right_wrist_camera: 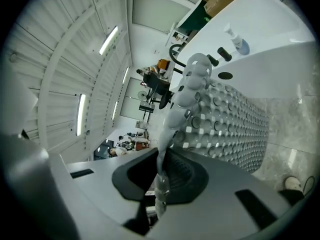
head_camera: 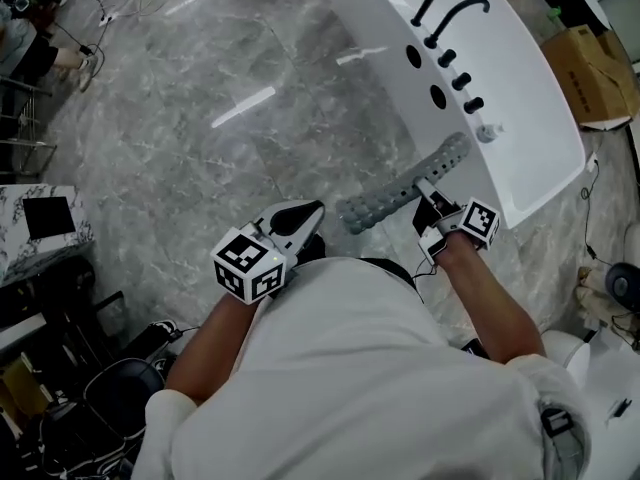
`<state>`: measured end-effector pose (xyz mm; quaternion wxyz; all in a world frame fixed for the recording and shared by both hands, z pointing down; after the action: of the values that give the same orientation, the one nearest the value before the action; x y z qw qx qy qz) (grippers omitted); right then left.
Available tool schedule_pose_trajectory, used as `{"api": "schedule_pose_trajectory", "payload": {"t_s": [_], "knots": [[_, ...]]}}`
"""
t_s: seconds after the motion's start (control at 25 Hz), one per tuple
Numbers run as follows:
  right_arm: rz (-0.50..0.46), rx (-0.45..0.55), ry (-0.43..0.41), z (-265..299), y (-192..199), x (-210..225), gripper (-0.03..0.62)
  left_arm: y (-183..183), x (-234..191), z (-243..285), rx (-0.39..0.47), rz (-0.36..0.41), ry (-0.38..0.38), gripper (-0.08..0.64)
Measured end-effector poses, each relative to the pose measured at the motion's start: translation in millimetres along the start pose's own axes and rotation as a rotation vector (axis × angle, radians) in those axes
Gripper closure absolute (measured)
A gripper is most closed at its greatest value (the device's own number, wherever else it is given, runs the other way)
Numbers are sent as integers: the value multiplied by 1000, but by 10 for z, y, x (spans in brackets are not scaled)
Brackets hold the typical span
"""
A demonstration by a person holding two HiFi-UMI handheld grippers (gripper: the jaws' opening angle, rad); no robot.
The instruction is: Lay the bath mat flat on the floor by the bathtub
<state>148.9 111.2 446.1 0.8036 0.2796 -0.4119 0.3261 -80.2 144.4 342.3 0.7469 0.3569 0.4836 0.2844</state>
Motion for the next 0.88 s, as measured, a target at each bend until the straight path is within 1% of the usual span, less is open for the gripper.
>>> {"api": "schedule_pose_trajectory", "payload": {"t_s": [0.16,0.28,0.44,0.64,0.88], "knots": [[9,22,15,548,-176,-322,554,-243,-560,-244,-19,-1,16,537],[2,34,17,963,-381,-539,554,-418,-876,-369,-3,5,-5,537],[6,54,1,1605,-714,-801,552,-595,-1221,-435,36,-32,-49,537],[34,51,-39,2594,-1163,-1049,552,-769,-1698,-363,43,-64,-107,537],[63,29,-51,3779,-1795,-1237,552,-1232,-2358,-119,60,-132,-170,537]]}}
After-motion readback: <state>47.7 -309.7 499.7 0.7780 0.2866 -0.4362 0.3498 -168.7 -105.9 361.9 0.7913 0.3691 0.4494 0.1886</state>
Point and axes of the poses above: the fingertips, and each gripper's own axes: z forward along the fingers, x to its right, y out of its underside, the point moved 1 cm from there along -z, backward along the fingers, and after that the axes turned 10 degrees about y, right-handed, at the moved point
